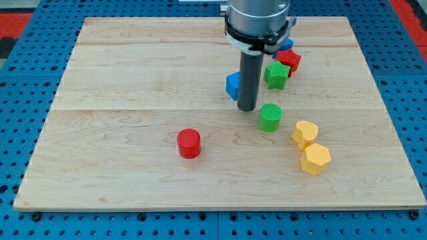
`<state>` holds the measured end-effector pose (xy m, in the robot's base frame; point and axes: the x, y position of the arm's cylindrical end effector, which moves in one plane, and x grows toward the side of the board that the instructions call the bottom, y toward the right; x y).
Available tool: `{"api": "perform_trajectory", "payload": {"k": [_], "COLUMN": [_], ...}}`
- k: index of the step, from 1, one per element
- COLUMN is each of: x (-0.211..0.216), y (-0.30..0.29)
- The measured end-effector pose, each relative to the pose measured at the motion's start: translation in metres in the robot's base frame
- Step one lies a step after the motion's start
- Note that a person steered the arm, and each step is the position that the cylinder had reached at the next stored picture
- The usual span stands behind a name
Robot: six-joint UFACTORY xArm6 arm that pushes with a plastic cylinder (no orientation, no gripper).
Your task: Slide the green circle a little bit up
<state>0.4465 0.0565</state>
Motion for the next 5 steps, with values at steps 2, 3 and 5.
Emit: {"api": "perform_trajectory", "payload": {"k": [2,3,5], "x": [0.065,0.045,0.047], "y": [0.032,0.043,-0.001]}}
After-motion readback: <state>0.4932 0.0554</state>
